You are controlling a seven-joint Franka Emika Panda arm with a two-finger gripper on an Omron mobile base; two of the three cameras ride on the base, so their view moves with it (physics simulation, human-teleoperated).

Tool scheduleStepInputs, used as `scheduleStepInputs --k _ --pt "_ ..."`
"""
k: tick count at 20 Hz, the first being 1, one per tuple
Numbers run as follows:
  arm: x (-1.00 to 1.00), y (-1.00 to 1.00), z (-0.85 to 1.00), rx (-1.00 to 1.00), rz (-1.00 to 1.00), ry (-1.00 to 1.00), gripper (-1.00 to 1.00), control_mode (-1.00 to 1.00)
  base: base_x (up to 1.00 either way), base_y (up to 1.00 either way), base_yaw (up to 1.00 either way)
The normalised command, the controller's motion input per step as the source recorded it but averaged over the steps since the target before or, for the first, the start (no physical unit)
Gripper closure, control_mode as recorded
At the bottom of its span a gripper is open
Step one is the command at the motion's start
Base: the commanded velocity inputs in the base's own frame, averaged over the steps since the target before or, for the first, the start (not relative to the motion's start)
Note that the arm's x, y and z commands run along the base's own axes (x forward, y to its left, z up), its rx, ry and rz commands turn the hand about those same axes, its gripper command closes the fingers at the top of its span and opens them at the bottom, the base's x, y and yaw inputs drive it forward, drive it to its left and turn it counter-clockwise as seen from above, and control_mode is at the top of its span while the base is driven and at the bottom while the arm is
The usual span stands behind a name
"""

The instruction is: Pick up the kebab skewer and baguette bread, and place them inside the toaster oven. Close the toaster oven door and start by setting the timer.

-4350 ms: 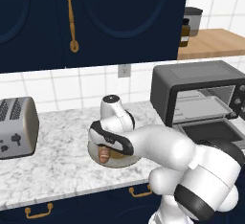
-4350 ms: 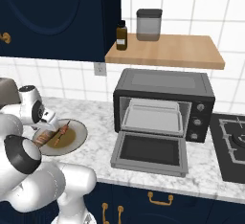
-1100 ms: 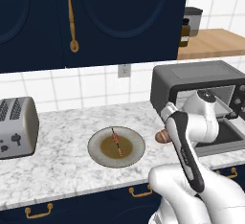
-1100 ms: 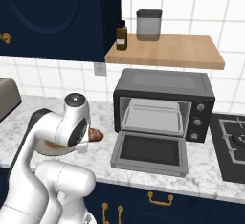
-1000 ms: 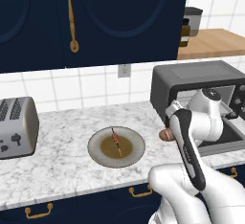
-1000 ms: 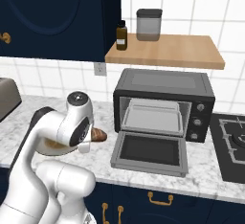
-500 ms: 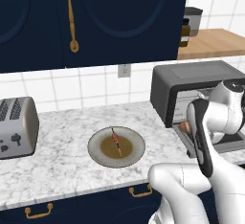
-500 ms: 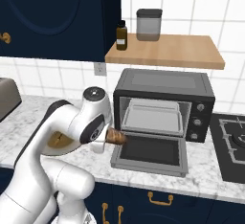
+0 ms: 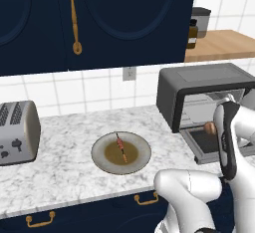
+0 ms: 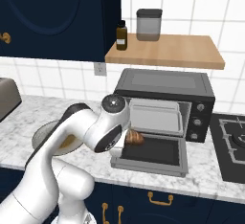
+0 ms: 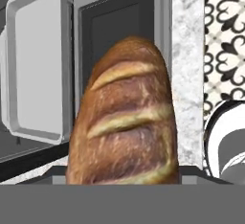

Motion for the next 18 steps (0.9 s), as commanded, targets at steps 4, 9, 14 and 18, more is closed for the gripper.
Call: scheduleStepInputs --k 4,9,14,18 --pt "-0.02 -0.42 0.15 0.00 0.04 -0.28 1.00 -1.00 0.00 0.00 0.00" --pt "0.00 -0.19 0.34 0.00 0.00 -0.31 1.00 -1.00 0.00 0.00 0.00" --pt "0.09 -0.21 0.38 -0.01 -0.01 -0.08 1.00 -1.00 0.00 0.00 0.00" --pt "0.39 0.00 0.32 0.00 0.02 -0.02 1.00 -1.00 0.00 0.00 0.00"
